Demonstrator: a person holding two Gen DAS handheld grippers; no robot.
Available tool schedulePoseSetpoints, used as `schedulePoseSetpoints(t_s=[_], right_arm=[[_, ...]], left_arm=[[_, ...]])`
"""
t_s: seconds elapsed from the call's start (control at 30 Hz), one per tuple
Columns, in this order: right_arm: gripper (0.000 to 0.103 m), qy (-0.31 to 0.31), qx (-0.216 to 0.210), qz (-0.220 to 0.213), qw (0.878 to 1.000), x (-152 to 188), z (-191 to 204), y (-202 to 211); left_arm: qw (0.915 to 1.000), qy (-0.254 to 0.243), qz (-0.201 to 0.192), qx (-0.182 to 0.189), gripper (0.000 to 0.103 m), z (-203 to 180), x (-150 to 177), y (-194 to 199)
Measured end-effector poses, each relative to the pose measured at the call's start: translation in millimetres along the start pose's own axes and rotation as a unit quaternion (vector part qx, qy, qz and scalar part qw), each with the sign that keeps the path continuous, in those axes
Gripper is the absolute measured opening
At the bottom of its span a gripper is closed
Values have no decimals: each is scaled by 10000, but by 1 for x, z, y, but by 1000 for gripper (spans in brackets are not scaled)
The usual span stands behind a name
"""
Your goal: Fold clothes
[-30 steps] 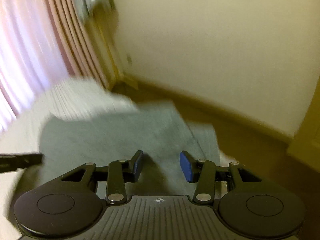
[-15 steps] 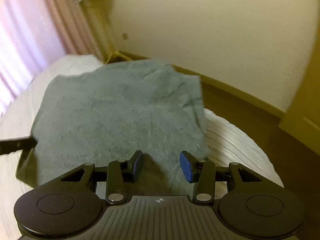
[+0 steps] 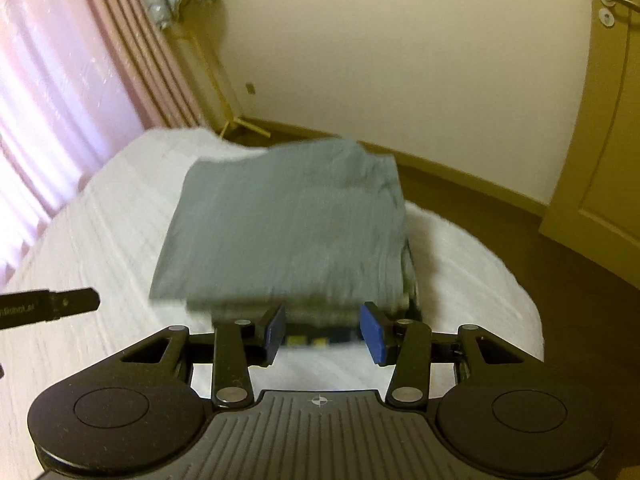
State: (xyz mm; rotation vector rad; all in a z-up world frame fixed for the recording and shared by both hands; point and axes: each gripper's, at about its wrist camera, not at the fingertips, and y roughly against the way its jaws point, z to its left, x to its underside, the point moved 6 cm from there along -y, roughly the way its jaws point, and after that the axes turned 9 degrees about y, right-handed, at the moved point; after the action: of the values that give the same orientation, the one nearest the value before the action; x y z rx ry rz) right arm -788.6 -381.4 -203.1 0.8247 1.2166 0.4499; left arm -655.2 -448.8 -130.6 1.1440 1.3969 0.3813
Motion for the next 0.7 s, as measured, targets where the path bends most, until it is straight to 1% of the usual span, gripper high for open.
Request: schedulePoseSetpoints(t_s=[0.1, 0.2, 0.23, 0.27, 0.37, 0.43, 0.5, 0.6, 0.7], right_arm=[[46, 67, 45, -50, 10000, 13, 14, 26], [46, 110, 111, -268, 9995, 15, 23, 47], [46, 119, 134, -340, 9993, 15, 26, 55], [46, 132, 174, -381, 9990, 16, 28, 60], [46, 190, 341, -423, 9983, 25, 37, 79], [46, 258, 445, -446, 9977, 32, 42, 85], [46, 276, 448, -475, 9975, 43, 47, 92], [46, 92, 404, -541, 9977, 58, 53, 106], [46, -139, 368, -605, 9974, 69, 57, 120]], left_arm=[[9999, -87, -39, -99, 36, 2, 10, 22], [9995, -229, -187, -112, 41, 0, 13, 46], [9992, -287, -241, -111, 45, -1, 15, 53], [9989, -354, -296, -110, 47, -3, 17, 61], [9979, -529, -353, -114, 51, -6, 27, 77], [9975, -613, -341, -116, 52, -5, 36, 84], [9972, -675, -314, -116, 54, -3, 46, 91], [9971, -700, -289, -87, 54, 0, 61, 101], [9961, -805, -364, -20, 54, 1, 73, 117]])
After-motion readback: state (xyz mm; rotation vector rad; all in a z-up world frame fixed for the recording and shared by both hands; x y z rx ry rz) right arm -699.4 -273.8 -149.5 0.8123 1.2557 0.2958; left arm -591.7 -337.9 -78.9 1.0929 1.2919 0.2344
